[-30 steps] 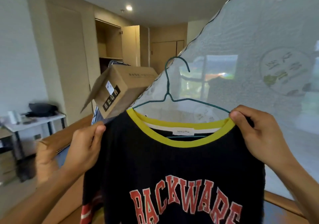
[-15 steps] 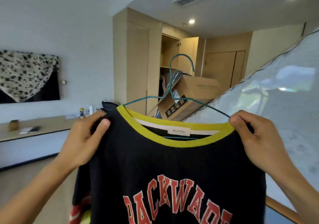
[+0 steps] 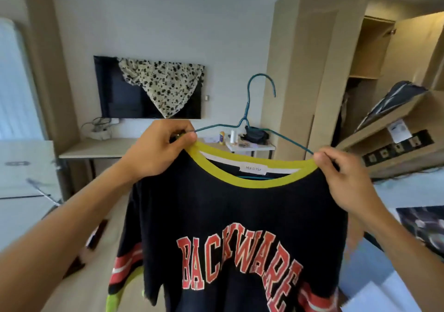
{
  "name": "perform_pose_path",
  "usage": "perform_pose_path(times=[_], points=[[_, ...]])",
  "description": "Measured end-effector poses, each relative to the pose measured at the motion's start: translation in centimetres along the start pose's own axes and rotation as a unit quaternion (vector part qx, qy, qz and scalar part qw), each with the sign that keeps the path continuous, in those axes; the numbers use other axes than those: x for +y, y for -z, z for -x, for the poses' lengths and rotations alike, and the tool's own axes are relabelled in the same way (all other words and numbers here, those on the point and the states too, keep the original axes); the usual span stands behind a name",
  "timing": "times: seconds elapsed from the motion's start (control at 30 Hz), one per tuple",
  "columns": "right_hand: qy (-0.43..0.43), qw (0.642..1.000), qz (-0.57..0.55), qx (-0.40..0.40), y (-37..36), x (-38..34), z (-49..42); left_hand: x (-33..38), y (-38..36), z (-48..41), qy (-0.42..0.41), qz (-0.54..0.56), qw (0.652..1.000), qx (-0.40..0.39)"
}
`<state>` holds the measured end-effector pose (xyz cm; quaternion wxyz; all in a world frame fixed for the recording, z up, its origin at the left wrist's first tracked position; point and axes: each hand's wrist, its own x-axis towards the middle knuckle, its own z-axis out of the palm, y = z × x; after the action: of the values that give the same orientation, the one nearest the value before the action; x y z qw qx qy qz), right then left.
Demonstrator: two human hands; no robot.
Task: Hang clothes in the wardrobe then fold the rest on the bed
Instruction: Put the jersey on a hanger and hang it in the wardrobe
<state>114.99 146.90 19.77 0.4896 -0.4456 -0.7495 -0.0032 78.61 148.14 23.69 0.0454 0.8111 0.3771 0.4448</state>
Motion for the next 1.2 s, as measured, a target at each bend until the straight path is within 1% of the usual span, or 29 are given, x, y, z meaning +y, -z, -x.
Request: perform_pose_path(times=[0.1,0.23,0.33,0.47,0.57,0.7,0.77,0.8,0.83,0.9,0.97,1.0,1.03,1.13,1.2], points=[[0.018,0.999,-0.011,-0.035,-5.7,0.4,-3.0,-3.9,2.2,1.2,0.033,-0.024,0.999,0.033],[0.069,0.994,-0.006,-0.081,-13.5,1.1,-7.4,-9.0,4.3,2.4,0.075,-0.044,0.994,0.070],[0.107,0.989,-0.023,-0.101,-19.3,2.1,-11.0,-12.5,5.4,2.2,0.099,-0.086,0.988,0.085],[0.111,0.985,-0.064,-0.119,-26.3,3.4,-16.3,-18.1,6.2,0.4,0.138,-0.122,0.976,0.115],[0.094,0.982,-0.080,-0.144,-30.8,4.8,-20.6,-22.3,6.4,-1.9,0.166,-0.138,0.967,0.137],[0.065,0.979,-0.069,-0.182,-35.9,7.3,-25.8,-26.7,5.9,-4.9,0.185,-0.148,0.958,0.160],[0.034,0.980,-0.059,-0.187,-38.7,8.7,-27.8,-29.4,5.2,-6.5,0.209,-0.137,0.952,0.175],[0.021,0.983,-0.053,-0.175,-40.1,9.4,-28.4,-30.7,4.8,-7.3,0.219,-0.130,0.949,0.184],[0.006,0.987,-0.048,-0.153,-41.4,10.0,-29.0,-32.2,4.4,-8.2,0.226,-0.122,0.947,0.194],[-0.028,0.995,-0.053,-0.081,-43.8,10.5,-30.2,-35.6,3.6,-9.9,0.236,-0.100,0.945,0.204],[-0.045,0.995,-0.080,-0.035,-46.3,10.6,-30.7,-39.1,2.5,-11.7,0.253,-0.058,0.946,0.195],[-0.049,0.993,-0.099,-0.040,-47.6,10.4,-30.9,-40.9,1.8,-12.7,0.262,-0.028,0.946,0.190],[-0.054,0.989,-0.118,-0.065,-49.1,10.3,-31.1,-43.0,1.0,-13.7,0.273,0.006,0.945,0.182],[-0.063,0.966,-0.167,-0.189,-53.4,10.0,-31.6,-48.5,-1.9,-16.9,0.304,0.110,0.935,0.149],[-0.084,0.947,-0.206,-0.232,-56.5,10.4,-32.7,-51.7,-3.7,-19.4,0.313,0.168,0.928,0.114]])
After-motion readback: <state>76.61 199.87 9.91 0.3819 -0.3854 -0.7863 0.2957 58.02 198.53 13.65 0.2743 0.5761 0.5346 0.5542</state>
